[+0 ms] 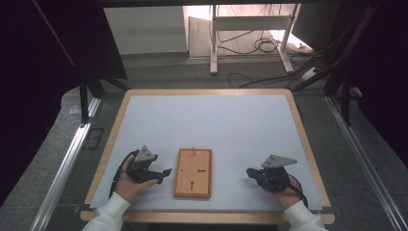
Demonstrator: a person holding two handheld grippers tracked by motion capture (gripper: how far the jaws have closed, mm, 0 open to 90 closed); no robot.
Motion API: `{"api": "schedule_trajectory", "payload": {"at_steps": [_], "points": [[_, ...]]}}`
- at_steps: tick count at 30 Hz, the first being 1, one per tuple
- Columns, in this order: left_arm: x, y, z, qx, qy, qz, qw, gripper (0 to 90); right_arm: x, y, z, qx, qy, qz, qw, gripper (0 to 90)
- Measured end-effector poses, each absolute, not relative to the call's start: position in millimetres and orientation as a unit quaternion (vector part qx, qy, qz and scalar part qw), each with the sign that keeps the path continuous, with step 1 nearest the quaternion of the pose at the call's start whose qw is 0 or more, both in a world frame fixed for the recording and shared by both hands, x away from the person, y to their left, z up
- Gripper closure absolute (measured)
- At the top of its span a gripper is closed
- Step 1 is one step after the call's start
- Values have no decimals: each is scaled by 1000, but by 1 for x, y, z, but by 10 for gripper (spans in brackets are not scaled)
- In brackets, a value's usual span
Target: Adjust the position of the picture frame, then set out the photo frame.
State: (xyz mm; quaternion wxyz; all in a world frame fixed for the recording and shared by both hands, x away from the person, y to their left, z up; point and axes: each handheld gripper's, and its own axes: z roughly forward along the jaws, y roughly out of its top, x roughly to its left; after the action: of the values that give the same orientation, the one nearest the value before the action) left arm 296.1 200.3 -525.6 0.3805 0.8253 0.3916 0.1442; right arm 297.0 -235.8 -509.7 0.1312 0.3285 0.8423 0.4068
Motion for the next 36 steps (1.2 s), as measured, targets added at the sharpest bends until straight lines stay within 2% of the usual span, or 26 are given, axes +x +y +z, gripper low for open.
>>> {"api": "schedule_trajectory", "payload": {"at_steps": [6,7,8,10,12,14,19,30,36], "points": [[299,198,-526,828,385,143,381,197,296,-239,-512,333,842,404,131,825],[299,198,-526,828,385,142,383,197,296,-239,-512,333,841,405,132,775],[299,199,-526,826,386,143,385,197,296,-239,-512,334,839,407,136,686],[298,199,-525,825,387,144,385,197,297,-238,-513,343,830,413,154,467],[297,198,-524,825,384,149,387,197,296,-235,-514,354,823,415,156,351],[297,197,-524,826,380,152,387,197,294,-233,-514,352,823,416,160,298],[298,196,-523,825,372,155,396,194,293,-231,-511,344,822,425,158,247],[305,187,-522,831,361,157,394,209,292,-224,-513,338,829,417,155,213],[308,178,-518,835,355,154,391,207,291,-226,-511,342,823,420,170,204]]}}
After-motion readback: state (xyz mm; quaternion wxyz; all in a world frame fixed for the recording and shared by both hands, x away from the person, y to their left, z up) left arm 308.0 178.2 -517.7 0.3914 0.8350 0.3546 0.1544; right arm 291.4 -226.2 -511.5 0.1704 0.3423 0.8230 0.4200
